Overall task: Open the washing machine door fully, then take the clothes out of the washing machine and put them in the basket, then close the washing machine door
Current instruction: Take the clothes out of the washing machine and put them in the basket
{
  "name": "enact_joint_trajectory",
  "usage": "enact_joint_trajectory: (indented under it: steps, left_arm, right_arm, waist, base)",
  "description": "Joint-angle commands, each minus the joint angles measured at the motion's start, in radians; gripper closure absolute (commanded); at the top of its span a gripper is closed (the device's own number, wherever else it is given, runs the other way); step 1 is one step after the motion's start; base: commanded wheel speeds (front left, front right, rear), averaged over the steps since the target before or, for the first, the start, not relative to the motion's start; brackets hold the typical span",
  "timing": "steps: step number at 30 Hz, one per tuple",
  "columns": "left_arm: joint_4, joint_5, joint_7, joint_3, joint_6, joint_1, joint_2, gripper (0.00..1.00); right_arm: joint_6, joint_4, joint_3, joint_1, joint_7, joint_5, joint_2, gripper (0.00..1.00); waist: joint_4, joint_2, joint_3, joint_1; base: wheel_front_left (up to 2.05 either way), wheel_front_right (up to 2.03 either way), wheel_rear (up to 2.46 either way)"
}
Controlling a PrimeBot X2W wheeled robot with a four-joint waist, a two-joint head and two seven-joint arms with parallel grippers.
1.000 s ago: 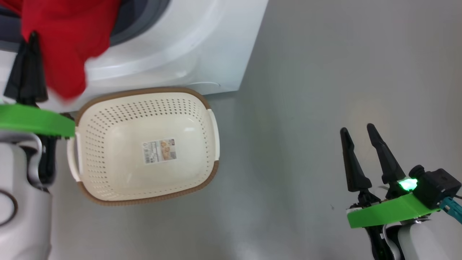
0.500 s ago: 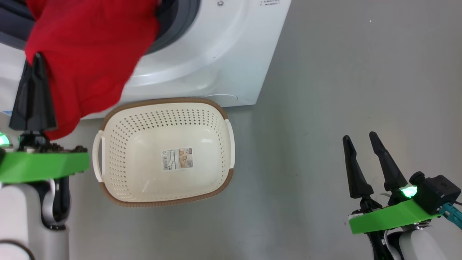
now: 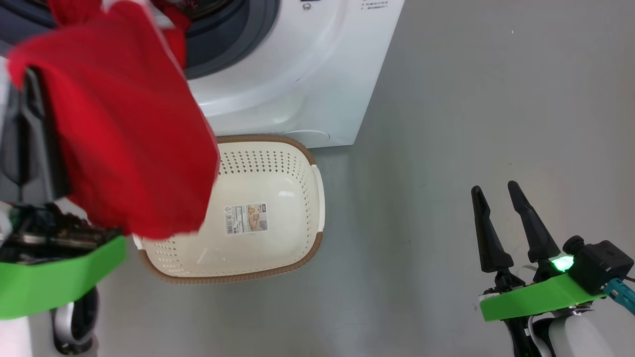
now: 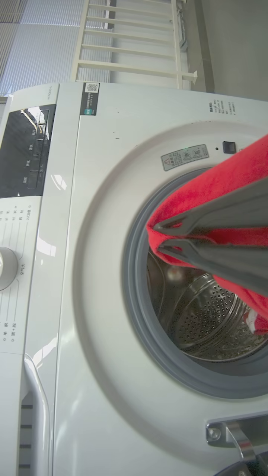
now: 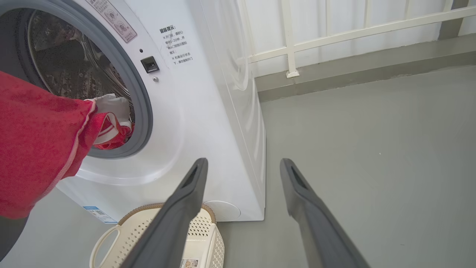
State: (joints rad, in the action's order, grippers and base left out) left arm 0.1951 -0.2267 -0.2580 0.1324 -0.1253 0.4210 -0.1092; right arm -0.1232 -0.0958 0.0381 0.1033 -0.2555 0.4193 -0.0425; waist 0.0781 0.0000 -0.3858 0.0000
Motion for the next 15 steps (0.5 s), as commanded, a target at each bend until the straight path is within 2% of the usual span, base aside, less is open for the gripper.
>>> enact_joint_trajectory:
  steps: [1,6,15]
  left_arm:
    - [0.02,0.013,-0.004,0.023,-0.005,-0.027,-0.02,1.0]
    - [-0.044,0.0,-0.004,-0.003,-0.005,-0.044,-0.023,1.0]
    - [-0.249,-0.049,-0.004,-0.065,-0.005,-0.052,-0.043,1.0]
  right_arm:
    - [-0.008,0.022,0.016,-0.012,-0.006,-0.007,-0.008,0.0]
    - [-0.008,0.022,0.02,-0.004,-0.006,-0.002,-0.008,0.0]
    - [-0.008,0.029,0.025,0.02,-0.006,0.015,-0.008,0.0]
  waist:
    - [0.001,0.0,-0.002,0.0]
    - [0.006,0.0,-0.014,0.0]
    - [0.019,0.0,-0.064,0.0]
  base:
    - [0.0,0.0,0.0]
    - [0.0,0.0,0.0]
    - [0.0,0.0,0.0]
